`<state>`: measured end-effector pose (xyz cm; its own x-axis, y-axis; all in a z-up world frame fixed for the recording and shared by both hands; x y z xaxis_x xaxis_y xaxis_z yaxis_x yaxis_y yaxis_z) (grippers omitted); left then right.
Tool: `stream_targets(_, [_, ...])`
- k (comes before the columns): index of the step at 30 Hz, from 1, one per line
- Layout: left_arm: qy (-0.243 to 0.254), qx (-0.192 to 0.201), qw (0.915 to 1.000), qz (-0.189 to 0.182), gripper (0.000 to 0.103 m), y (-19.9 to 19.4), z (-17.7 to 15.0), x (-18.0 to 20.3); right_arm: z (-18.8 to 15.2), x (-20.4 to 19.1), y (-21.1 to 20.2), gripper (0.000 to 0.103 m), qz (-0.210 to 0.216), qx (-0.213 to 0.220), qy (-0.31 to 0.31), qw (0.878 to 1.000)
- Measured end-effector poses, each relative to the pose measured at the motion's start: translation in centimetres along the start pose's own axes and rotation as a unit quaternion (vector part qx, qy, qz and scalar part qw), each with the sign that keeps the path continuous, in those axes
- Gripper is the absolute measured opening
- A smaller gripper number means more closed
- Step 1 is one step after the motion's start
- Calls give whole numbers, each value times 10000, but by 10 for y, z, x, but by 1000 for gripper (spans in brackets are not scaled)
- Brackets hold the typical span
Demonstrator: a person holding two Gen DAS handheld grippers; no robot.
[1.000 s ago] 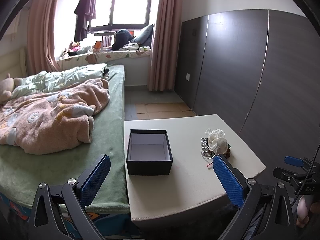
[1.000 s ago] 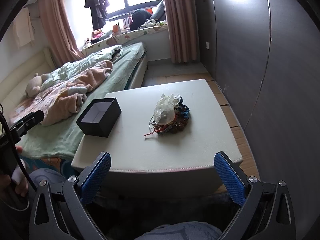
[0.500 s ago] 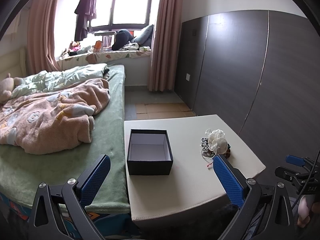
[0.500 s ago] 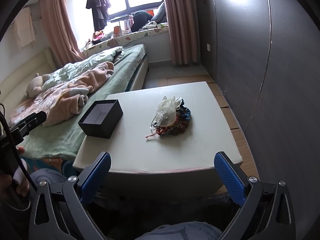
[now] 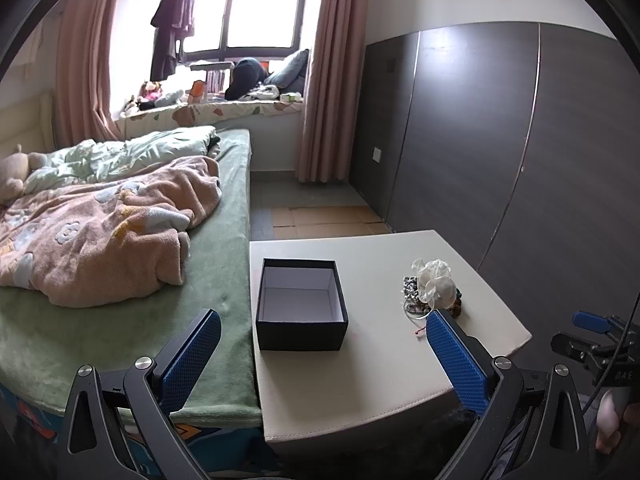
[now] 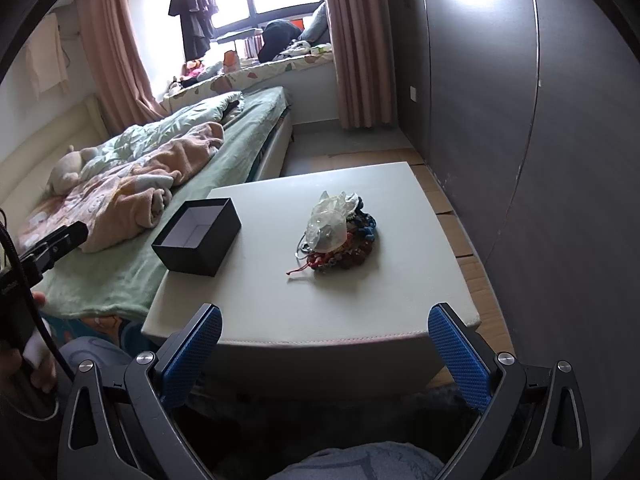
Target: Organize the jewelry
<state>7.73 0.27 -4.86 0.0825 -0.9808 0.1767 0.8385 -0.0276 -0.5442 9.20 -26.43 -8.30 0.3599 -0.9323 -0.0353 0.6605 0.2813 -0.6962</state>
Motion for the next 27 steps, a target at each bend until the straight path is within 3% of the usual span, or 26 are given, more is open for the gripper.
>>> stream_targets(3, [38,-374,9992,-169,103,8,-1,3,3,6,-4,103,11,-11,38,10000])
stream_targets(12, [413,-237,9985,-259,103,12,31,28,21,32,-2,103,79,-19,663,9978])
stream_targets(27, [1140,-710,9882,-741,99,64,53,112,53,81,32,98,163,-65,2066,9783])
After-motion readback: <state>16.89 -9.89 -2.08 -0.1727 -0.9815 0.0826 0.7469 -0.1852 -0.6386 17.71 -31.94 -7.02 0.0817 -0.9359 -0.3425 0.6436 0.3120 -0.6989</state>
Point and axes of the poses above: each gripper's, at about its wrist camera, not at the fingertips, and y roughly the way its jaws point, x to its right, z to its top, the point moved 9 cm from there along y, roughly the way its jaws point, and after that the axes turned 5 degrees about -y, right-handed, at the moved point
